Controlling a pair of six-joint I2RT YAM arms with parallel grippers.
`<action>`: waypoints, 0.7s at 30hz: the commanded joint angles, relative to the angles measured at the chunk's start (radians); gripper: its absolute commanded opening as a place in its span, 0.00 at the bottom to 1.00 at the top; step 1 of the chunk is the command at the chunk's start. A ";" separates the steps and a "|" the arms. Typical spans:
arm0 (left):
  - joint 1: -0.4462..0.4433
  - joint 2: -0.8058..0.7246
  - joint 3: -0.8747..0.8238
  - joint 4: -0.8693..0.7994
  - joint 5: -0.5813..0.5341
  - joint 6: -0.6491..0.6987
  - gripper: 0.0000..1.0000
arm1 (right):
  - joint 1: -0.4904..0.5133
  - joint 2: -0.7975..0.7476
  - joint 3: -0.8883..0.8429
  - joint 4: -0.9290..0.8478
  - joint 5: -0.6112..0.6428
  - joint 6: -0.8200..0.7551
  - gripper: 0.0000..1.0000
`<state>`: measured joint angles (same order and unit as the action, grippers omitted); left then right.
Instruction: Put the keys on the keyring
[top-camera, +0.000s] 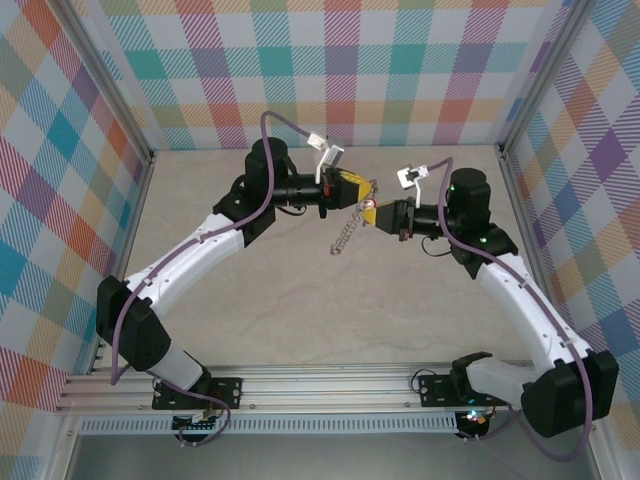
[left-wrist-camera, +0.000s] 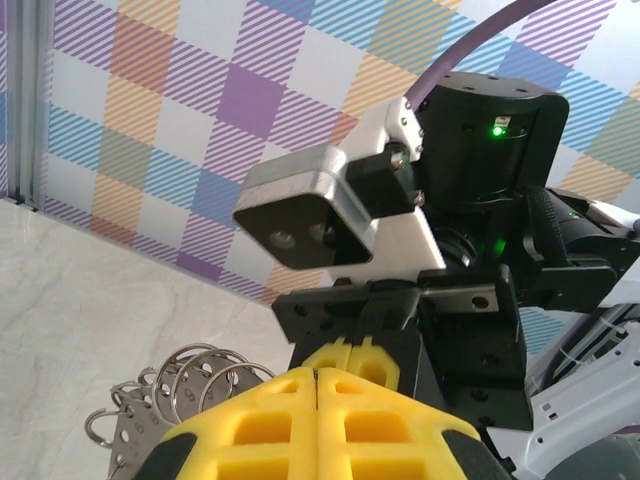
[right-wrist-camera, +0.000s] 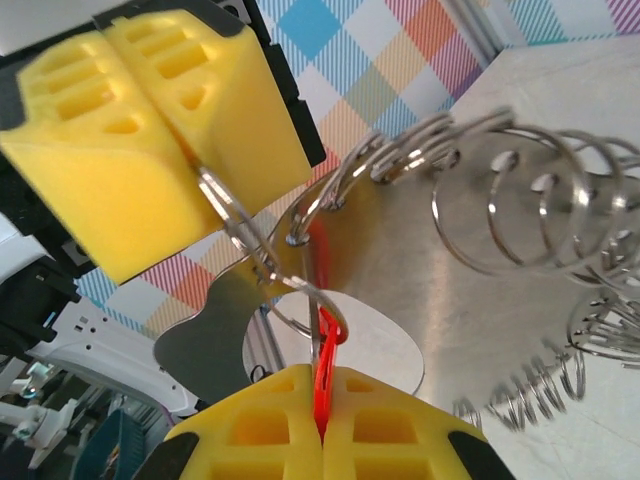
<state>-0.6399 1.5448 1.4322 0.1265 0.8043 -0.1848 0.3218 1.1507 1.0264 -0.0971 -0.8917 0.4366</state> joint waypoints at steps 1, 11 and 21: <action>-0.004 -0.061 -0.009 0.134 -0.013 -0.028 0.00 | 0.037 0.036 0.041 -0.002 -0.048 0.000 0.00; -0.009 -0.074 -0.049 0.158 -0.034 -0.040 0.00 | 0.041 -0.007 0.034 -0.065 0.001 -0.035 0.18; -0.009 -0.080 -0.050 0.181 -0.024 -0.060 0.00 | -0.088 -0.201 -0.024 -0.108 0.046 -0.006 0.39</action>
<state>-0.6403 1.4967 1.3842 0.2344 0.7727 -0.2245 0.2527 0.9810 1.0065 -0.1993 -0.8547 0.4259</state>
